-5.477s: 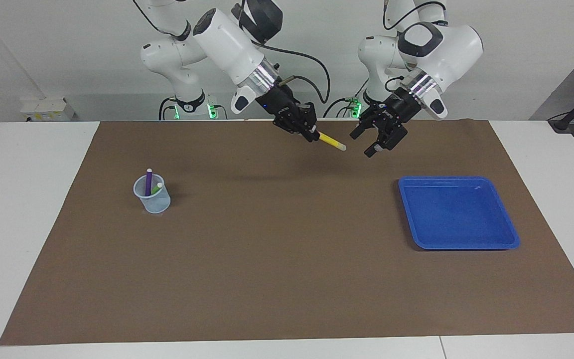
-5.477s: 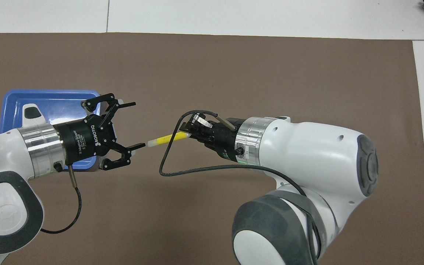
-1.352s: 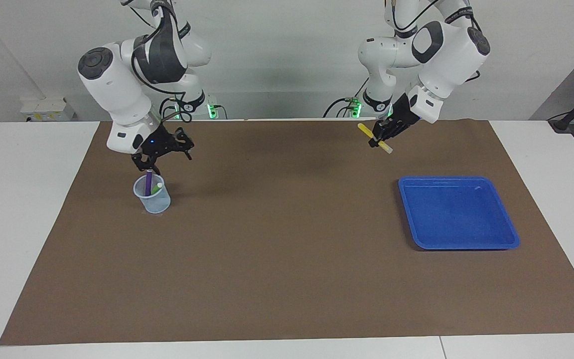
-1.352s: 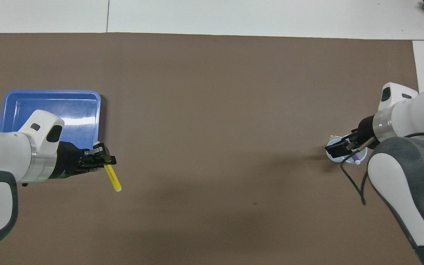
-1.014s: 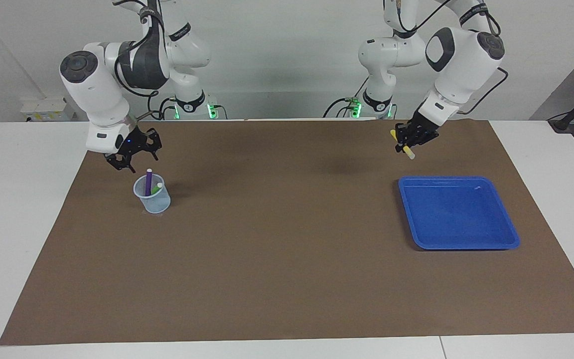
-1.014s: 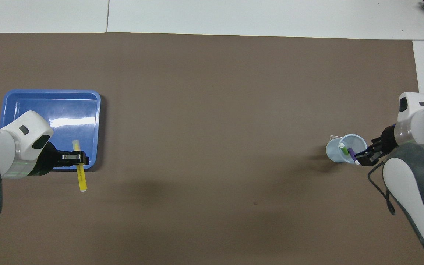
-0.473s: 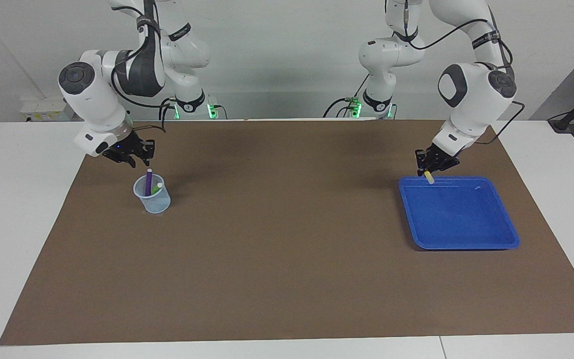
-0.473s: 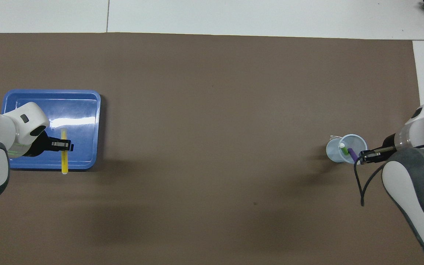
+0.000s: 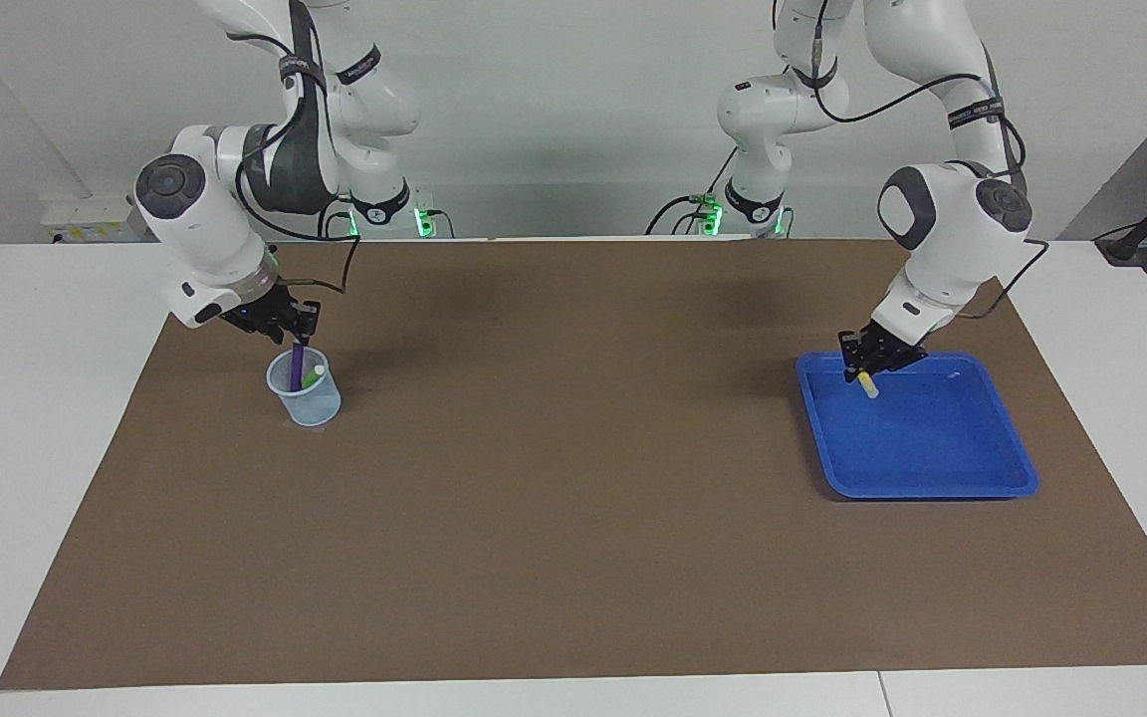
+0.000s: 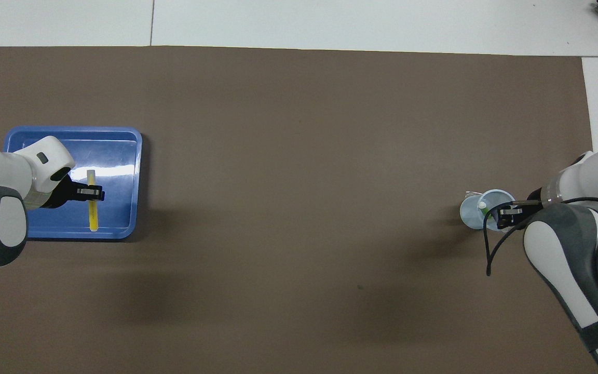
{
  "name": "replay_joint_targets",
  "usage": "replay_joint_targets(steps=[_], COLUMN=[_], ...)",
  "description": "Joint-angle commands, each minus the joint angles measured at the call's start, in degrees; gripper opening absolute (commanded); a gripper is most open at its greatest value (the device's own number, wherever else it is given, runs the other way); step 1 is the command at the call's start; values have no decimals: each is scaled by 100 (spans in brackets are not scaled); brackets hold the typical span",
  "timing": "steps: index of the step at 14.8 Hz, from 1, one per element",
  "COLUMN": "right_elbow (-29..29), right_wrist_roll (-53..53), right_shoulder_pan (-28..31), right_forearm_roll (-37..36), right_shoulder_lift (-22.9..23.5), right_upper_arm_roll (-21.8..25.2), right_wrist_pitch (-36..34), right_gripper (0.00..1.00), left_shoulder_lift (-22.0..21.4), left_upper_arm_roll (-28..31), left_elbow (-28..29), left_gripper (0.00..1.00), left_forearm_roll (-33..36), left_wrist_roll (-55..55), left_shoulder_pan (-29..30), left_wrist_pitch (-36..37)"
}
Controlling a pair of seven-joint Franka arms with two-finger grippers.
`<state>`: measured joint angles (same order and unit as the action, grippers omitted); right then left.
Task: Right arm passes pens to left for tray arrangement
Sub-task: 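Lay the yellow pen in the tray while the right gripper grasps purple pen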
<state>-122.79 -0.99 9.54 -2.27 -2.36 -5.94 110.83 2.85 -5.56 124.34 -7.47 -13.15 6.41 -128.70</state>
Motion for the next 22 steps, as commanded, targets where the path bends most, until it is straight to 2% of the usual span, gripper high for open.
replay_joint_targets(steps=[1,8,11,12,14,15,16,22], right_elbow=[-34,-113,-271,-263,-271,-280,-289,-324], right_wrist_roll=[-130,-112,-77,-51,-51,-42,-33,371], right_shoulder_pan=[30,30,30,39,39,39,39,92], right_forearm_roll=[-115,-115,-115,-115,-115,-115,-115,-115], right_shoulder_lift=[16,51,25,33,25,25,25,-1], right_upper_arm_roll=[-30,-30,-30,-30,-30,-30,-30,-30], right_wrist_pitch=[88,245,369,378,378,378,378,326], right_gripper=[40,40,40,39,37,33,31,2], left_shoulder_lift=[347,910,1016,1016,1016,1016,1016,1034], left_upper_arm_roll=[-41,-41,-41,-41,-50,-42,-50,-50], left_elbow=[-111,-94,-59,-59,-50,-59,-59,-111], left_gripper=[0,0,0,25,54,76,82,81], left_forearm_roll=[132,132,132,132,132,132,123,123], left_wrist_roll=[-38,-29,-38,-47,-3,32,58,59], left_shoulder_pan=[88,88,97,88,88,88,88,106], left_wrist_pitch=[-321,-1042,-1253,-1289,-1289,-1298,-1298,-1210])
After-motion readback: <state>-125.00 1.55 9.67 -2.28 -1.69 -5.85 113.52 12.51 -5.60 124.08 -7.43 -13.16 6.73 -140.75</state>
